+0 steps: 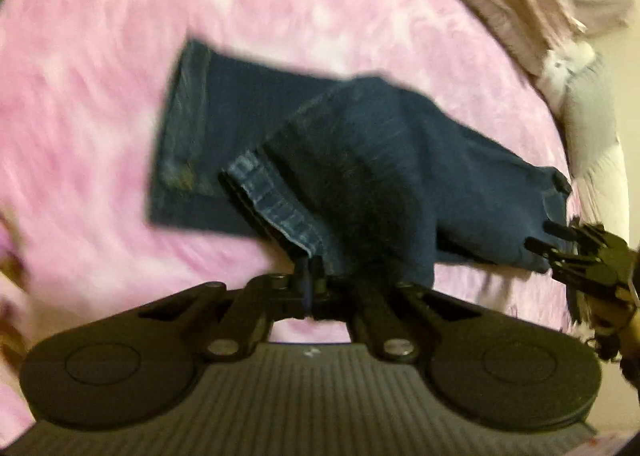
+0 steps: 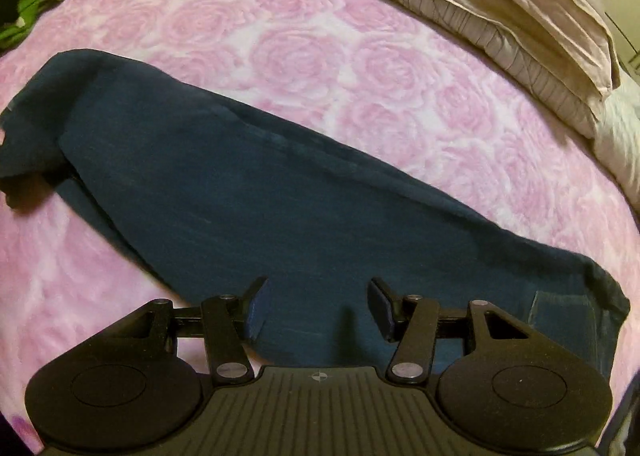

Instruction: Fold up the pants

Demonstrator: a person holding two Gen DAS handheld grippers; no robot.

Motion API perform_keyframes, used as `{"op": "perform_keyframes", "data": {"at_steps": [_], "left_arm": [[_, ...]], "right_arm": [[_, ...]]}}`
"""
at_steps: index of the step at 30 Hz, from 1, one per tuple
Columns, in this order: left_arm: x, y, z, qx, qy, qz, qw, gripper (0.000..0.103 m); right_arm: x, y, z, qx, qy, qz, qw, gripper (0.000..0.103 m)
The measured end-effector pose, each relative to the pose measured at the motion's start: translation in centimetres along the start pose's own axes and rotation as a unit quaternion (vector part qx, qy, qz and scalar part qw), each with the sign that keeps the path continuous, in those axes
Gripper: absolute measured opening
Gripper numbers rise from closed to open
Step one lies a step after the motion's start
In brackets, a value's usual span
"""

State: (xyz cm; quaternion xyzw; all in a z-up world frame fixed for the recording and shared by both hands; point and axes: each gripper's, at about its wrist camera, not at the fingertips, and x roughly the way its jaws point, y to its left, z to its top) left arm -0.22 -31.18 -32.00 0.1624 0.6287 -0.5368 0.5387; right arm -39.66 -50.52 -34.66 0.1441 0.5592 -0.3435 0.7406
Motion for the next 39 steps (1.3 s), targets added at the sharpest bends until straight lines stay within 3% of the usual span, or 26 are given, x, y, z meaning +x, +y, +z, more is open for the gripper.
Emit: {"op": "perform_keyframes", "data": {"at_steps": [3, 5, 8, 10, 11, 12, 16, 19, 20, 23, 27, 30, 32, 33, 35, 37, 39], "left_arm": [[-3.2, 1.2, 1.6, 0.03, -0.019, 0.016, 0.9992, 0.0], [-4.4, 1.5, 2.6, 0.064, -0.033, 0.05, 0.9962, 0.0], [-4.7, 2.2, 3.9, 0.082, -0.037, 0.045, 0.9949, 0.0], [-3.5, 1.7, 4.3, 0.117, -0.023, 0.033, 0.9923, 0.013], [-2.7, 1.4, 4.5, 0.141, -0.015, 0.027, 0.9895, 0.027], [-1.9, 1.1, 4.6, 0.161, -0.005, 0.019, 0.9868, 0.033], [1.8, 1.4, 4.9, 0.195, 0.049, -0.005, 0.9795, 0.033], [2.9, 1.3, 4.5, 0.219, 0.06, -0.016, 0.9737, 0.032], [2.8, 1.3, 4.6, 0.22, 0.063, -0.014, 0.9734, 0.012], [0.7, 1.1, 5.3, 0.224, 0.079, -0.022, 0.9711, 0.012], [-4.5, 0.4, 8.4, 0.283, 0.055, 0.019, 0.9574, 0.012], [-5.1, 0.7, 11.6, 0.303, 0.043, 0.059, 0.9503, 0.01], [-4.0, 0.6, 12.7, 0.336, 0.026, 0.137, 0.9316, 0.008], [-3.7, 0.6, 12.9, 0.343, 0.02, 0.15, 0.9269, 0.009], [-3.9, 0.8, 12.8, 0.332, 0.006, 0.148, 0.9315, 0.009], [-4.3, 0.1, 11.4, 0.34, -0.005, 0.131, 0.9313, 0.015], [-3.9, -0.4, 9.6, 0.339, 0.014, 0.112, 0.934, 0.034]], "right_arm": [[-0.6, 2.2, 1.2, 0.004, 0.0, 0.004, 1.0, 0.051], [-0.9, 3.7, 2.0, -0.003, -0.008, 0.006, 1.0, 0.051], [-0.8, 5.4, 3.1, -0.003, -0.012, 0.017, 1.0, 0.051], [-0.8, 6.5, 3.5, -0.007, -0.017, 0.019, 1.0, 0.051], [-0.8, 7.0, 3.5, -0.007, -0.017, 0.019, 1.0, 0.051], [-0.9, 7.4, 3.5, -0.006, -0.018, 0.02, 1.0, 0.051], [-1.0, 8.4, 2.6, -0.006, -0.014, 0.021, 1.0, 0.051], [-1.0, 9.0, 1.6, -0.003, -0.005, 0.015, 1.0, 0.051], [-1.0, 9.2, 1.3, 0.0, -0.002, 0.015, 1.0, 0.051], [-1.0, 9.6, 0.7, 0.011, 0.011, 0.016, 1.0, 0.051], [-1.8, 10.5, 0.9, 0.016, 0.006, 0.023, 1.0, 0.051], [-2.1, 11.2, 1.4, 0.017, -0.003, 0.028, 0.999, 0.051], [-2.2, 11.6, 1.7, 0.022, -0.007, 0.03, 0.999, 0.051], [-2.2, 11.7, 1.8, 0.026, -0.008, 0.031, 0.999, 0.051], [-2.3, 11.9, 1.8, 0.029, -0.009, 0.033, 0.999, 0.051], [-2.4, 12.1, 1.5, 0.032, -0.012, 0.035, 0.999, 0.051], [-2.4, 12.2, 1.1, 0.04, -0.009, 0.038, 0.998, 0.052]]}}
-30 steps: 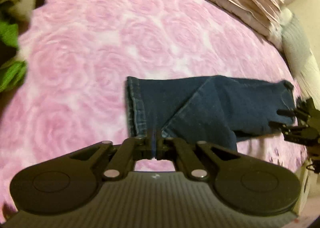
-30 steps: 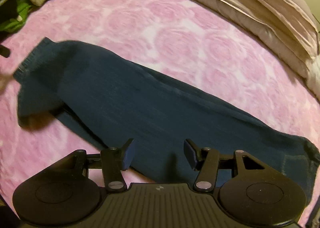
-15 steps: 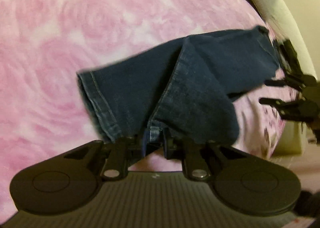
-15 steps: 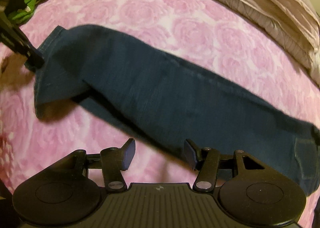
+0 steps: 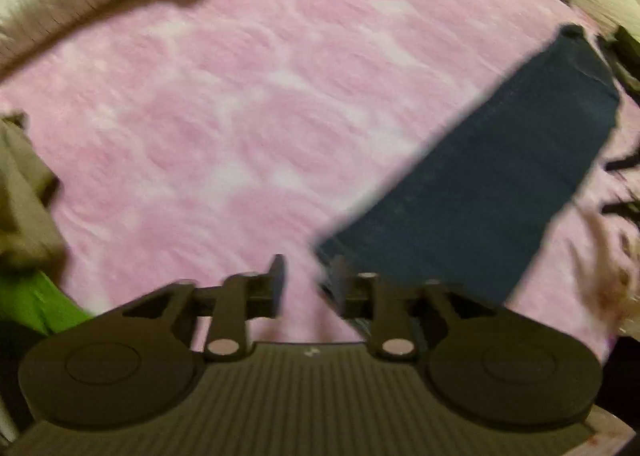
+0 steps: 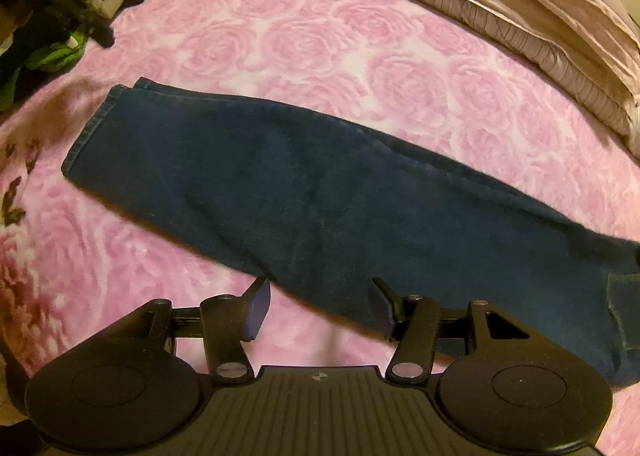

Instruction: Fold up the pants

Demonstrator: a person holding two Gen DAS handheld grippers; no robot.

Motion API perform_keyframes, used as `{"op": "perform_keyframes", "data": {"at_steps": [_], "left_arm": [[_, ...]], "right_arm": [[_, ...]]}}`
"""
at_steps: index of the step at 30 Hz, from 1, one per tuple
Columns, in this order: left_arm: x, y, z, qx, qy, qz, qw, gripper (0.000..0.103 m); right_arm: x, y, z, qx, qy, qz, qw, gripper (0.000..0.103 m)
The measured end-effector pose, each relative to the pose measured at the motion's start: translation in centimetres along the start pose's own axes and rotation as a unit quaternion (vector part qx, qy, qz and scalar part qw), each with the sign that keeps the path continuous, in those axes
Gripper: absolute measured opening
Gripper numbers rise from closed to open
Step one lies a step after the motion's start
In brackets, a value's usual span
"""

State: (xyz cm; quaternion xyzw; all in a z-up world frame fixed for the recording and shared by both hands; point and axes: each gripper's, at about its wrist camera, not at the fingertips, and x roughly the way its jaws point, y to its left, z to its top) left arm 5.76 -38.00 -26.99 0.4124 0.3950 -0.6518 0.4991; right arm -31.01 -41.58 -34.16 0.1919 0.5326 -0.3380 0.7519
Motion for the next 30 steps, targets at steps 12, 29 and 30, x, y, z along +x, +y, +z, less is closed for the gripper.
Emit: {"op": "perform_keyframes", "data": {"at_steps": [12, 29, 30], "left_arm": [[3.7, -13.5, -9.2, 0.304, 0.003, 0.039, 0.9518, 0.024], [-1.0, -6.6, -5.4, 0.157, 0.018, 0.083, 0.9839, 0.01], [-1.1, -7.0, -4.6, 0.152, 0.015, 0.084, 0.9847, 0.011]], "right_arm": [[1.7, 0.5, -2.1, 0.002, 0.004, 0.014, 1.0, 0.069], [0.8, -7.2, 4.6, -0.039, -0.058, 0.017, 0.997, 0.069], [0.5, -8.7, 4.6, -0.028, -0.058, 0.011, 0.998, 0.069]]}}
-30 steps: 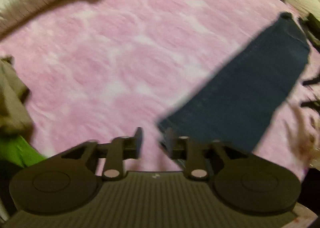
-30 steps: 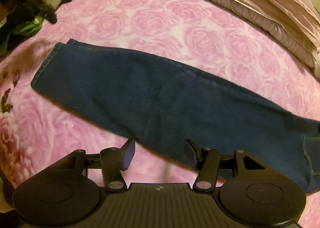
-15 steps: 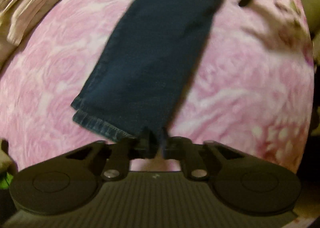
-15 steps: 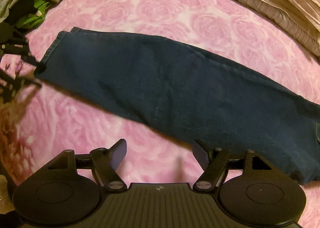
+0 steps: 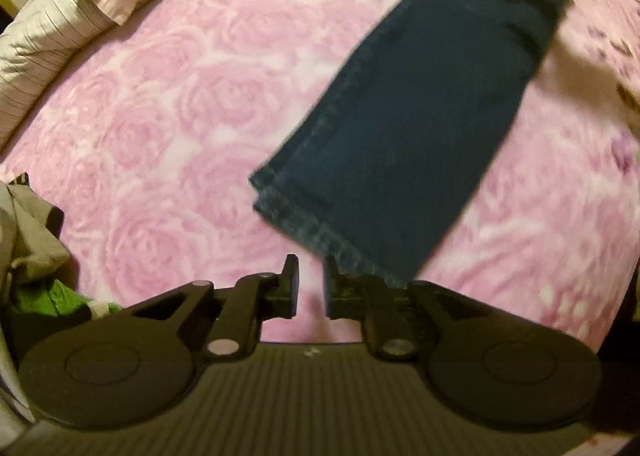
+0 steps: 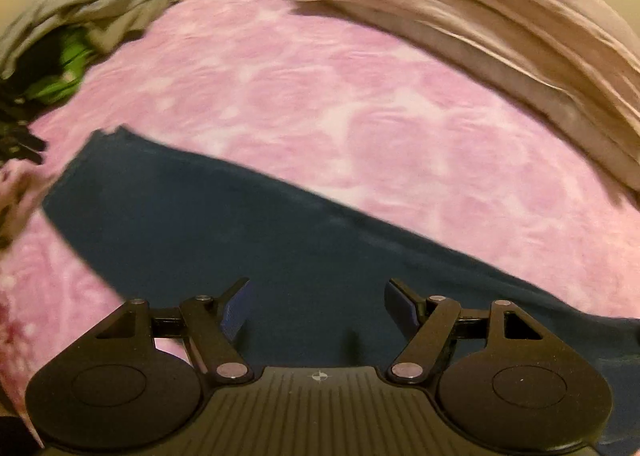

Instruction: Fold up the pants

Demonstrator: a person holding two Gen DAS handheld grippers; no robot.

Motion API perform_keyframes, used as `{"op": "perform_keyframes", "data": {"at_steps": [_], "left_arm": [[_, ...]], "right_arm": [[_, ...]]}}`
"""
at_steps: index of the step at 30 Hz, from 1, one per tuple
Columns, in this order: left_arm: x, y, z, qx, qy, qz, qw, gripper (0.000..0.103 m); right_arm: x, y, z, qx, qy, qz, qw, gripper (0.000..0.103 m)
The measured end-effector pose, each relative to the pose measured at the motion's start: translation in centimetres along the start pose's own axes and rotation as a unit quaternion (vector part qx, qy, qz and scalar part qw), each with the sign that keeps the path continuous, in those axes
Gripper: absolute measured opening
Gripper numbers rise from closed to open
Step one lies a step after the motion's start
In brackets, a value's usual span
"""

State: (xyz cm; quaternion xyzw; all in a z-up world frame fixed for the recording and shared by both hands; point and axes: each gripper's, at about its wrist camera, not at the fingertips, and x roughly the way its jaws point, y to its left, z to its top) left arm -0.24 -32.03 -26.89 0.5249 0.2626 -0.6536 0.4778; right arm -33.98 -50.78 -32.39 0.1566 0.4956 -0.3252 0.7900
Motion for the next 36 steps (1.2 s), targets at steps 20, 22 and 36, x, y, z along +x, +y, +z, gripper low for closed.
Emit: {"op": "perform_keyframes", "data": {"at_steps": [20, 22, 36], "left_arm": [[11.7, -17.0, 31.6, -0.059, -0.026, -0.024, 0.9976, 0.047], [13.2, -18.2, 33.3, -0.05, -0.017, -0.023, 0.9983, 0.048], [16.2, -22.5, 38.7, 0.014, 0.029, -0.038, 0.9988, 0.049]], "right_arm": [[-1.9, -45.3, -12.7, 0.046, 0.036, -0.102, 0.993, 0.069], [-0.7, -47.9, -13.4, 0.054, 0.034, -0.078, 0.995, 0.069], [-2.6, -53.4, -16.3, 0.138, -0.023, 0.061, 0.988, 0.022]]}}
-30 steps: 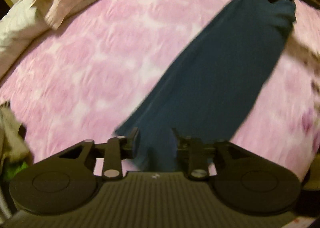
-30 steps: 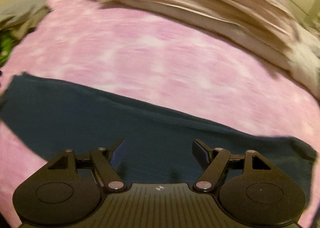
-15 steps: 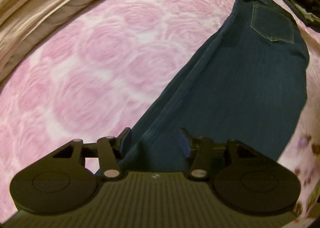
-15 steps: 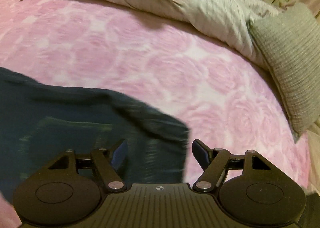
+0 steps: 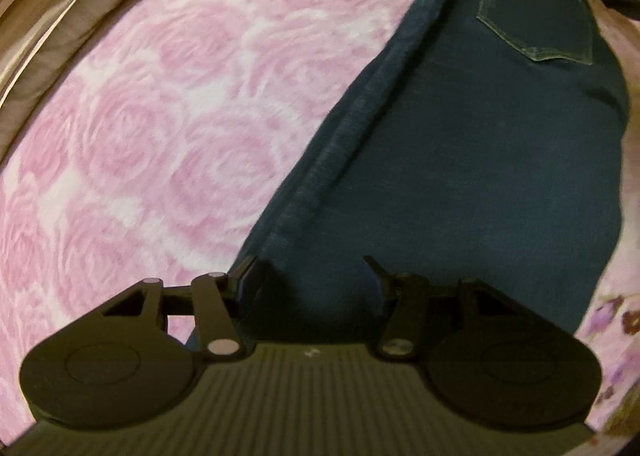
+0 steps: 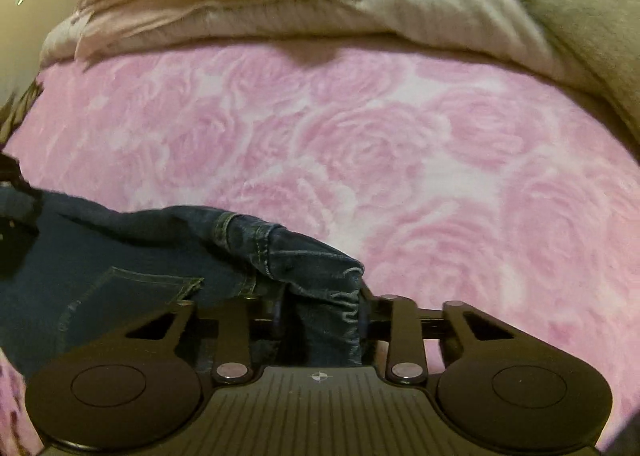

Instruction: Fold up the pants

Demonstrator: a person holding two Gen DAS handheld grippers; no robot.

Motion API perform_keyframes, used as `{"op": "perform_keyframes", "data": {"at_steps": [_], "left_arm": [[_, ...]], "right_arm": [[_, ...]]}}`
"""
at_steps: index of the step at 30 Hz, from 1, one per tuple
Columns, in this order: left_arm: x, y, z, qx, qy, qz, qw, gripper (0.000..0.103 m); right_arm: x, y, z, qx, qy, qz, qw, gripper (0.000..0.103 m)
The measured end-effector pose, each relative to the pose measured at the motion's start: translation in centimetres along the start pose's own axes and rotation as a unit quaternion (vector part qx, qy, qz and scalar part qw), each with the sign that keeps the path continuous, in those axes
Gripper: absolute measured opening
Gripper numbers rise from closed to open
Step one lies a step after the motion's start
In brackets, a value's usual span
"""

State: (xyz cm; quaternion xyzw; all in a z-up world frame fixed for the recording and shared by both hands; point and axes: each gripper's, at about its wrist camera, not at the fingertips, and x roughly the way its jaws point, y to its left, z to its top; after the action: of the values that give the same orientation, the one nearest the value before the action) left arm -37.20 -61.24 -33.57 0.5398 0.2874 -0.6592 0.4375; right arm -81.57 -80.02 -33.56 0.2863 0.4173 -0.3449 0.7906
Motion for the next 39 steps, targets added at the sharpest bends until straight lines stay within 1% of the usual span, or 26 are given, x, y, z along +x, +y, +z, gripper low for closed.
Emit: {"op": "perform_keyframes", "data": {"at_steps": [2, 3, 7, 9, 10, 11, 12, 14, 17, 19, 20, 23, 25, 29, 32, 33, 35, 36, 38, 39], "left_arm": [[0.1, -0.5, 0.5, 0.003, 0.0, -0.007, 1.0, 0.049], [0.4, -0.8, 0.7, 0.004, 0.001, -0.01, 0.9999, 0.049], [1.8, -0.9, 1.1, -0.003, 0.008, -0.01, 0.9999, 0.05], [1.7, -0.7, 0.8, -0.012, 0.006, -0.009, 0.9999, 0.051], [1.3, -0.6, 0.5, -0.014, 0.005, -0.003, 0.9999, 0.051], [1.0, -0.5, 0.1, -0.016, 0.004, 0.001, 0.9999, 0.051], [0.6, -0.3, -0.4, -0.02, 0.005, 0.005, 0.9998, 0.051], [-0.2, 0.2, -1.6, -0.037, 0.006, 0.015, 0.9992, 0.051], [-2.1, 1.2, -4.5, -0.076, 0.006, 0.032, 0.9965, 0.051], [-3.3, 1.9, -6.7, -0.093, 0.006, 0.045, 0.9946, 0.051], [-3.9, 2.4, -8.1, -0.102, 0.006, 0.051, 0.9934, 0.051], [-5.4, 4.2, -12.3, -0.125, 0.013, 0.069, 0.9896, 0.051], [-6.1, 5.6, -15.3, -0.136, 0.015, 0.084, 0.9871, 0.051], [-7.2, 9.7, -21.7, -0.16, 0.02, 0.113, 0.9804, 0.051], [-7.7, 13.2, -26.7, -0.184, 0.017, 0.127, 0.9747, 0.051], [-7.8, 14.2, -28.0, -0.189, 0.016, 0.127, 0.9735, 0.051], [-7.8, 16.2, -30.6, -0.202, 0.012, 0.132, 0.9704, 0.051], [-7.8, 17.3, -32.0, -0.211, 0.005, 0.128, 0.9691, 0.051], [-7.6, 18.7, -33.1, -0.213, -0.009, 0.112, 0.9705, 0.051], [-7.5, 19.5, -33.4, -0.209, -0.018, 0.095, 0.9732, 0.051]], "right_arm": [[-0.9, -1.2, -0.9, 0.035, 0.001, -0.003, 0.999, 0.021], [-0.6, -1.7, -1.0, 0.045, 0.01, -0.004, 0.999, 0.022], [2.9, -2.3, -0.4, 0.047, 0.044, -0.02, 0.998, 0.024], [3.8, -2.4, -0.2, 0.056, 0.048, -0.03, 0.997, 0.028], [3.7, -2.2, -0.2, 0.056, 0.044, -0.042, 0.997, 0.036], [3.4, -1.9, -0.3, 0.051, 0.039, -0.056, 0.996, 0.044], [2.9, -1.5, -0.4, 0.042, 0.032, -0.069, 0.996, 0.047], [1.4, -0.3, -0.7, 0.025, 0.018, -0.102, 0.994, 0.056], [-0.6, 1.8, -0.9, 0.007, -0.009, -0.157, 0.988, 0.058], [-1.7, 4.2, -1.0, -0.016, -0.022, -0.178, 0.984, 0.059], [-2.0, 5.7, -1.1, -0.028, -0.027, -0.18, 0.983, 0.059], [-2.0, 10.6, -1.2, -0.047, -0.031, -0.156, 0.986, 0.06], [-0.9, 14.3, -1.3, -0.06, -0.025, -0.132, 0.989, 0.06], [3.3, 23.3, -1.5, -0.086, 0.002, -0.064, 0.994, 0.06], [7.2, 29.9, -1.4, -0.113, 0.02, -0.021, 0.993, 0.06], [8.8, 32.3, -1.2, -0.122, 0.028, -0.003, 0.992, 0.059], [11.8, 35.8, -0.8, -0.14, 0.042, 0.016, 0.989, 0.059], [13.6, 37.6, -0.5, -0.148, 0.051, 0.022, 0.987, 0.059], [16.3, 40.3, 0.1, -0.178, 0.06, 0.01, 0.982, 0.059], [17.2, 41.5, 0.4, -0.198, 0.057, 0.004, 0.978, 0.059]]}}
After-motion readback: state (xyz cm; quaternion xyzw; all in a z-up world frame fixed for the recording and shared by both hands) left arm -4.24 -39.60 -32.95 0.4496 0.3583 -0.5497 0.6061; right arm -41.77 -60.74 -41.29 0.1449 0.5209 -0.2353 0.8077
